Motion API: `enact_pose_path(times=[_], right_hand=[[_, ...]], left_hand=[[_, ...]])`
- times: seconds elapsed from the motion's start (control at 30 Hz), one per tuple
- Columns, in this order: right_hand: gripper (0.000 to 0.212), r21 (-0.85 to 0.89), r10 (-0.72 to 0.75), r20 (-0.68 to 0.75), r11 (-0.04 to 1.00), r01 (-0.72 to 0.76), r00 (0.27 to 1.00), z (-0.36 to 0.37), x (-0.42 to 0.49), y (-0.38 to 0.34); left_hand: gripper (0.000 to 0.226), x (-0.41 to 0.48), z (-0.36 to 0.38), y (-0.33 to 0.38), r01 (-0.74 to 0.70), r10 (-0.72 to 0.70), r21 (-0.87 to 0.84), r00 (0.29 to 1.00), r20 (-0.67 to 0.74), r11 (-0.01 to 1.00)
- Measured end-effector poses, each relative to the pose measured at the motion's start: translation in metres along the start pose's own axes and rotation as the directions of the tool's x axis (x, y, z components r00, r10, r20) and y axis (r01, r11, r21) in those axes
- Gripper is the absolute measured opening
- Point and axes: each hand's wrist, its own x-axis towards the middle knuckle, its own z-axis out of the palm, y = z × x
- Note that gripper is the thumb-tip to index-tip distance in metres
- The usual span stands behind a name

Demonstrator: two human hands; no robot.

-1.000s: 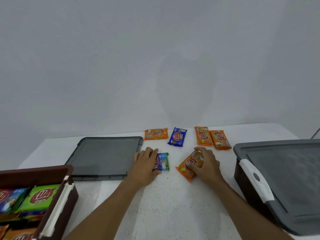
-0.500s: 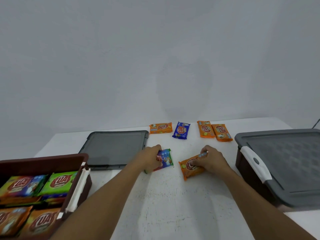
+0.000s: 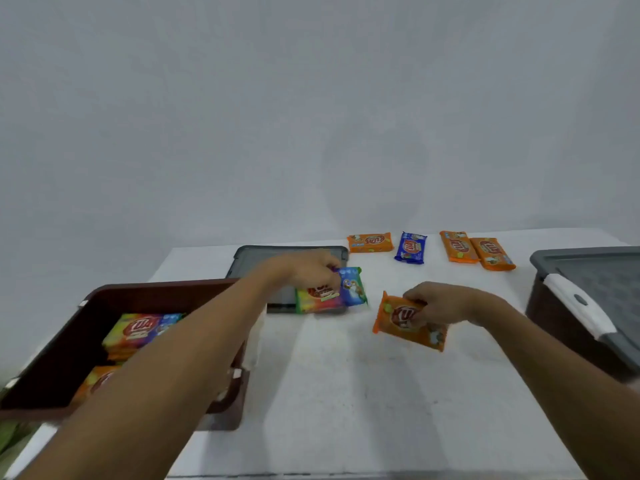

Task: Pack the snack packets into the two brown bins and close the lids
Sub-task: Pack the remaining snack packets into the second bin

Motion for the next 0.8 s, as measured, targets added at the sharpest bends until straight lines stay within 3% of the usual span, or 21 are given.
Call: enact_pose_path(times=[0.07,0.17,0.33,0.5,0.6,0.8], right_hand=[[0.031,0.064,-0.027,-0.039,0.998,0.03,0.999,0.0,0.0,-0.032],[0.018,0.127,-0.084,-0.159,0.986,0.105,0.984,0.003,0.001,-0.082],[0.06,0.143,-0.148,-0.214,0.973,0.181,0.966,0.016,-0.006,-0.16],[0.06,0.022,-0.29,-0.265,0.952,0.306,0.92,0.037,-0.012,-0.234],[0.055,-0.09,-0.402,-0.147,0.915,0.392,0.904,0.05,-0.016,-0.269],[0.028,-0.398,-0.427,0.183,0.791,0.464,0.885,0.097,0.012,-0.31]], left_hand=[[0.043,-0.028,-0.013,-0.009,-0.001,-0.005,-0.096,0.998,-0.061,0.995],[0.043,-0.076,-0.035,-0.039,-0.022,0.006,-0.158,0.995,-0.1,0.987],[0.056,-0.142,-0.069,-0.107,0.032,-0.038,-0.08,0.996,-0.076,0.996],[0.061,-0.185,-0.077,-0.178,0.074,-0.073,0.06,0.997,-0.017,0.995],[0.047,-0.199,-0.069,-0.201,0.067,-0.067,0.009,0.991,0.113,0.998],[0.018,-0.195,-0.035,-0.232,-0.046,-0.007,0.248,0.978,0.209,0.968]])
